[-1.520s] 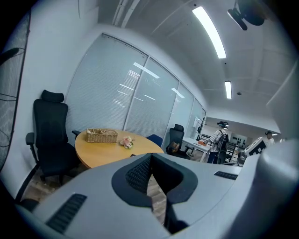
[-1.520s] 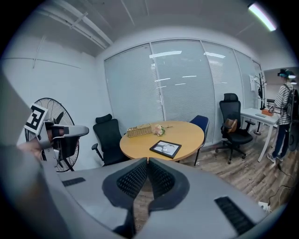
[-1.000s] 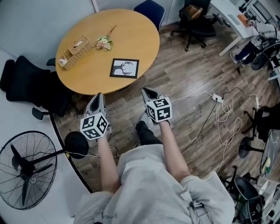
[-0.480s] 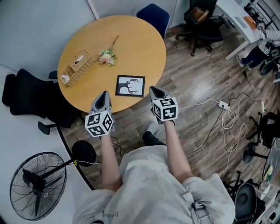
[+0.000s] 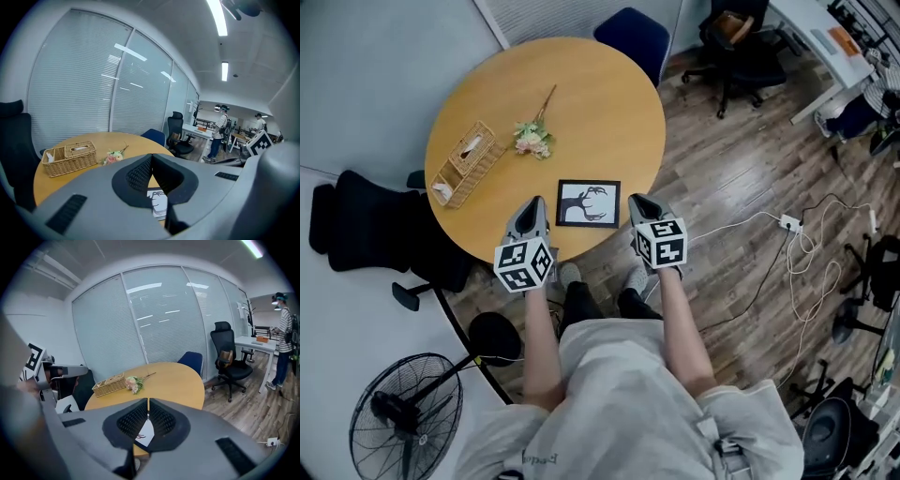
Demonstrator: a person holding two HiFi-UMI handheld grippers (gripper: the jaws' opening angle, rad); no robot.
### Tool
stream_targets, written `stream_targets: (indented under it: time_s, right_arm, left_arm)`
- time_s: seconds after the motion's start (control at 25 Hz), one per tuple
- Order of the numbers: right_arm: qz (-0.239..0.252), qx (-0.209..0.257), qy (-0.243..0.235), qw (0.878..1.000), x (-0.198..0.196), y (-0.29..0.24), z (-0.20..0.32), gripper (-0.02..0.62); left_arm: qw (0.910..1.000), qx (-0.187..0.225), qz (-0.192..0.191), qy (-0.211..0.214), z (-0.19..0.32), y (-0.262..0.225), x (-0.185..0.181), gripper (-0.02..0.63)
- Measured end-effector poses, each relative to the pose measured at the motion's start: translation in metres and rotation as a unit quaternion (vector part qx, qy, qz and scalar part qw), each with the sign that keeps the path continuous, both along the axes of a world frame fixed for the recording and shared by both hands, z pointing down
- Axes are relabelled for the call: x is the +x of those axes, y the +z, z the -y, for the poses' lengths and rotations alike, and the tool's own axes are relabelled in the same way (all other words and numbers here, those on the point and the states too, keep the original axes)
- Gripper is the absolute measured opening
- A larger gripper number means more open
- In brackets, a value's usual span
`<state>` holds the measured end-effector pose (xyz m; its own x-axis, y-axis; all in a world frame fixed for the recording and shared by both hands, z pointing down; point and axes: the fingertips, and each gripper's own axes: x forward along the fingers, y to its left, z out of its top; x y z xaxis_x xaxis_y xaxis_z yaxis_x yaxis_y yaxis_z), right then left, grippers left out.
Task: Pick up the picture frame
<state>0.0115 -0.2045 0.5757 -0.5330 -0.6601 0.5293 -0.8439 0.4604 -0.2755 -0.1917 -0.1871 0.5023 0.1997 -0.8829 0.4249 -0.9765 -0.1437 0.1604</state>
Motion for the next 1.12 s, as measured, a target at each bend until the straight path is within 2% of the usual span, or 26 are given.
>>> stream_targets:
  time_s: [0.16, 0.48, 0.8, 1.12]
  right_arm:
    - [-0.004, -0.005, 0.037, 0.999, 0.001, 0.004, 0.017, 0.026]
    - [-0.012, -0.013, 0.105, 0.994, 0.006, 0.008, 0.019, 0.026]
    - [-0.013, -0.046, 0.154, 0.987, -0.003, 0.041, 0.011, 0.028]
    - [-0.033, -0.079, 0.16, 0.983, -0.015, 0.078, -0.014, 0.029]
  left_arm:
    - [0.9991, -0.004, -0.011, 0.04, 0.036, 0.008, 0.011, 0.026]
    - [0.9929, -0.024, -0.015, 0.116, 0.067, 0.026, 0.024, 0.026]
    - [0.9906, -0.064, -0.001, 0.121, 0.067, 0.07, -0.001, 0.028]
    - [0.9869, -0.114, 0.001, 0.113, 0.052, 0.124, -0.01, 0.044]
